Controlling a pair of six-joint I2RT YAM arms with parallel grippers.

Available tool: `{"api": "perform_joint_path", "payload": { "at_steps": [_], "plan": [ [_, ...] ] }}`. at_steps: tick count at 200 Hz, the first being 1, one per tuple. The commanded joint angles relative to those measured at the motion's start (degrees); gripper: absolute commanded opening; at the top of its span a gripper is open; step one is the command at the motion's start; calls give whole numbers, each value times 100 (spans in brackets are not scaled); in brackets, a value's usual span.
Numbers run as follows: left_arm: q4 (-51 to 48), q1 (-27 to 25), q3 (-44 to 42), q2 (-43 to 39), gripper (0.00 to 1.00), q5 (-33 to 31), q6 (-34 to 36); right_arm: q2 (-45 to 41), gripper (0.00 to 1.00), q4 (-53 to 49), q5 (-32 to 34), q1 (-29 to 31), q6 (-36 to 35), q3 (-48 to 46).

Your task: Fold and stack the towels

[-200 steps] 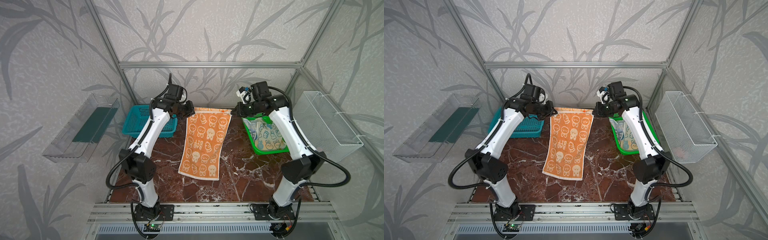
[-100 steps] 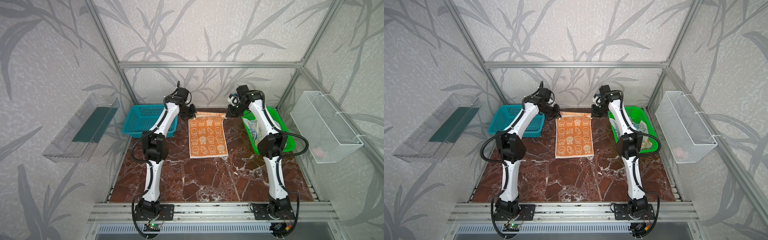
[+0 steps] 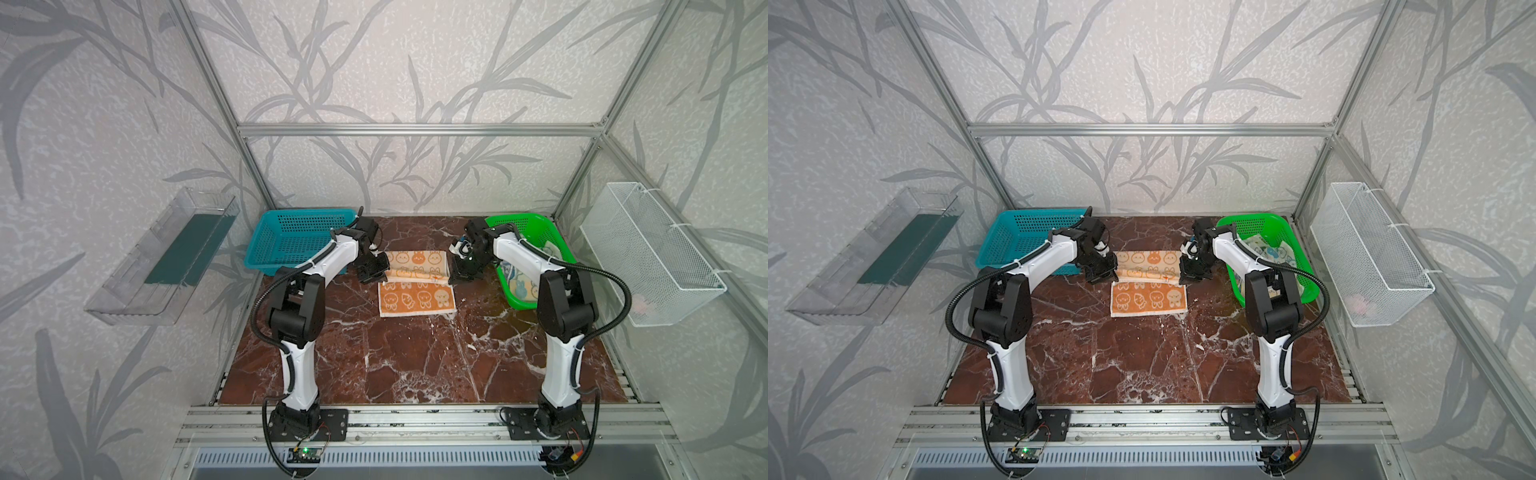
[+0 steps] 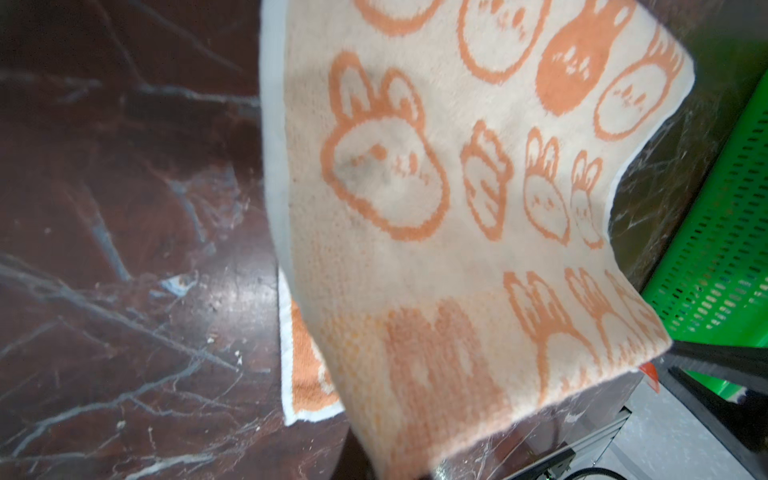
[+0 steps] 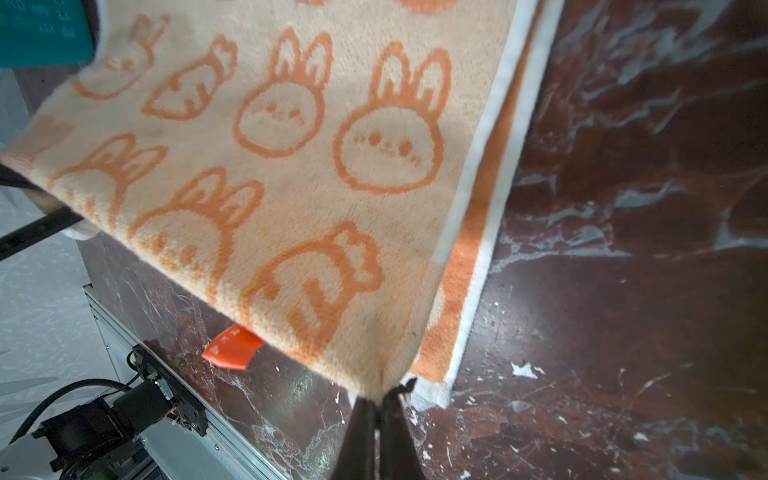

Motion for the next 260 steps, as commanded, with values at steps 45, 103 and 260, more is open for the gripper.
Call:
{"api": "perform_joint_path", "payload": {
  "at_steps": [45, 103, 260],
  "plan": [
    [574, -175, -1186, -716, 0, -342, -267, -549, 0, 86, 438, -82, -67, -585],
    [694, -278, -1551, -930, 0, -293, -338, -823, 0, 111, 578, -73, -179, -1117],
    [1072, -518, -2421, -1151, 0, -7, -463, -638, 0, 628, 837, 226, -181, -2077]
  ]
}}
